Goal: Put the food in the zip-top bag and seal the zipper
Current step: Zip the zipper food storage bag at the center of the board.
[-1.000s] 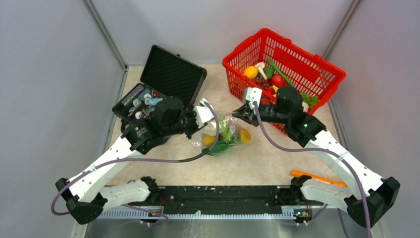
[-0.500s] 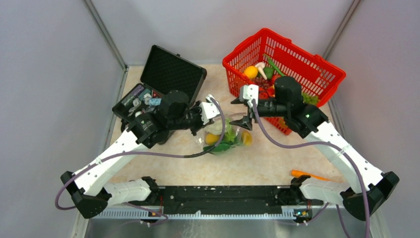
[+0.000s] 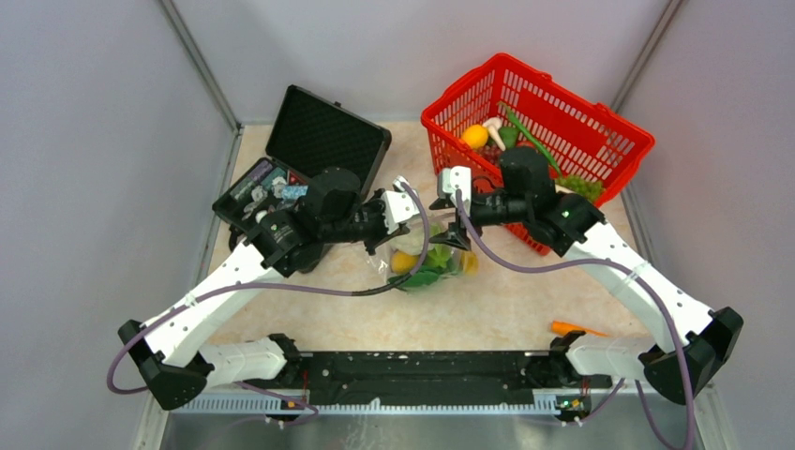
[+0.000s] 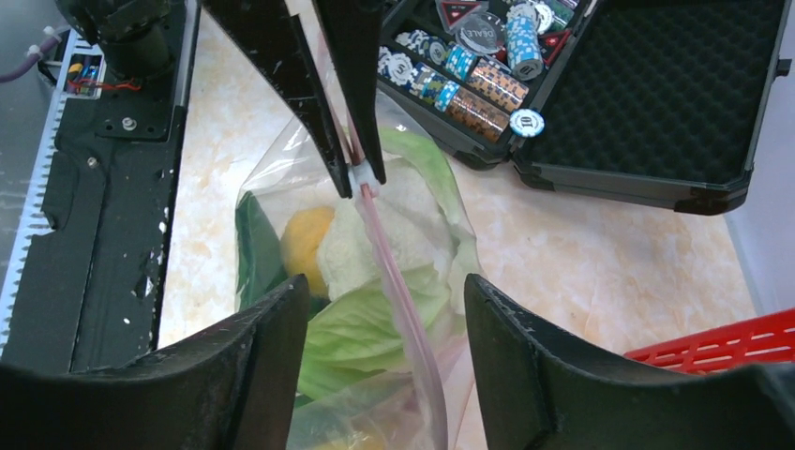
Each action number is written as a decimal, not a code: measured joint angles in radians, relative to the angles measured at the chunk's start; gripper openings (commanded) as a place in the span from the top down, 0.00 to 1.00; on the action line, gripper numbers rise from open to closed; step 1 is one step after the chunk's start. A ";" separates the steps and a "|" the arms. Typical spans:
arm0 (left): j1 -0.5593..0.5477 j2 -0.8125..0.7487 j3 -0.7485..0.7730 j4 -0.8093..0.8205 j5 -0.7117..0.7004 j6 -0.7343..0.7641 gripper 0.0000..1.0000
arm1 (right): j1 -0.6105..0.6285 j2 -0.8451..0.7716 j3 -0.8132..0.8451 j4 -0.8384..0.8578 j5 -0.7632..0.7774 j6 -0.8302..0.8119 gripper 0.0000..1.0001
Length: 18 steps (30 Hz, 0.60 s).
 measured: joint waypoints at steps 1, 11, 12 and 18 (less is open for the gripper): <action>0.000 0.000 0.000 0.000 0.000 0.000 1.00 | 0.000 0.005 0.001 0.008 0.000 0.002 0.46; 0.000 0.000 0.000 0.005 0.003 0.000 1.00 | 0.000 0.055 0.016 0.039 -0.016 0.025 0.93; 0.001 0.000 0.000 0.007 0.002 0.000 1.00 | 0.000 0.055 0.016 0.042 -0.018 0.026 1.00; 0.000 -0.011 -0.010 0.027 -0.031 0.000 1.00 | 0.002 0.050 0.010 0.056 0.010 0.027 1.00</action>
